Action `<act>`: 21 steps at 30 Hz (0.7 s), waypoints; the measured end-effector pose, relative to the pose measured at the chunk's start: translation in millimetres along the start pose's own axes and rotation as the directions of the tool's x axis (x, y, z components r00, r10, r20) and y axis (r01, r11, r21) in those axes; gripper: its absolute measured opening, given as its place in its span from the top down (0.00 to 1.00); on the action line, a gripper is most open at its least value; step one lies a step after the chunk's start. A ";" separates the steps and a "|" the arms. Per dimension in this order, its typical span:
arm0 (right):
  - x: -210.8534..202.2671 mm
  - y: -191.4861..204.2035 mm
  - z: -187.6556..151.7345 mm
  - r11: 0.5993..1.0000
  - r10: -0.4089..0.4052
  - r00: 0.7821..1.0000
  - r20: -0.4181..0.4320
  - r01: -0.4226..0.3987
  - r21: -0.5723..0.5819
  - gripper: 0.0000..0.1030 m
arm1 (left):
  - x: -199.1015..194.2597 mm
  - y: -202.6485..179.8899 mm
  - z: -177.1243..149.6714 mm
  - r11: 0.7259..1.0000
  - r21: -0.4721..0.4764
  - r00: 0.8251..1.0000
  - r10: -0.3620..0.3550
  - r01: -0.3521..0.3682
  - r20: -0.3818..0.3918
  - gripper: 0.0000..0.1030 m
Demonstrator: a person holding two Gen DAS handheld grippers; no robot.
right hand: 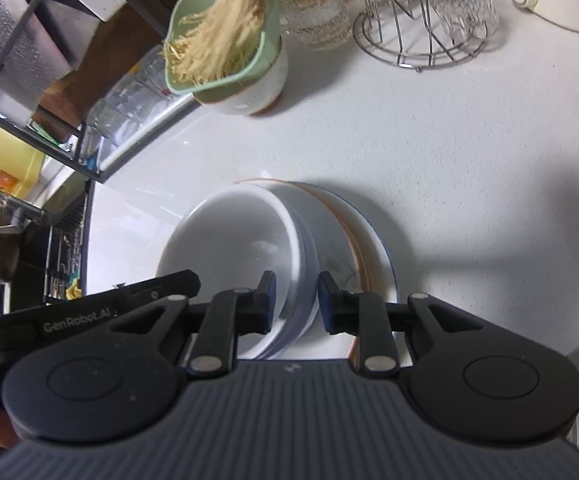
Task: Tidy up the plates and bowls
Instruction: 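Open both grippers and pull them back from the stacked bowls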
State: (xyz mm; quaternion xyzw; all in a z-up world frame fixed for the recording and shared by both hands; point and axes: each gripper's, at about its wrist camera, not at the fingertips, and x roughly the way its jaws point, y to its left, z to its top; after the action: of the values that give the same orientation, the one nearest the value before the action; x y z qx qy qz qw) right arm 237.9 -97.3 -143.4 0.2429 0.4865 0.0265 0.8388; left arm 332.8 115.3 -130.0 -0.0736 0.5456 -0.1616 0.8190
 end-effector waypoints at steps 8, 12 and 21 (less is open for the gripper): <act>-34.4 -1.7 1.7 0.997 0.018 0.997 0.079 -0.012 -0.072 0.62 | -47.7 -22.7 -1.0 0.999 0.023 0.992 0.040 -0.044 0.119 0.55; -63.2 -4.3 1.9 0.991 0.033 0.990 0.139 -0.014 -0.130 0.62 | -79.0 -42.8 -4.3 0.998 0.034 0.980 0.045 -0.052 0.195 0.55; -137.0 -12.7 -1.9 0.969 0.096 0.947 0.307 -0.019 -0.247 0.62 | -139.7 -86.6 -35.5 0.998 0.035 0.941 0.044 -0.060 0.337 0.49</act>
State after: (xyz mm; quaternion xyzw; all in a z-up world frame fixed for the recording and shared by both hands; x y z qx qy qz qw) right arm 161.9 -146.2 -39.7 0.1544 0.3316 0.0707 0.9280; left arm 235.0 84.3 3.3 -0.0673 0.3962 -0.1371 0.9054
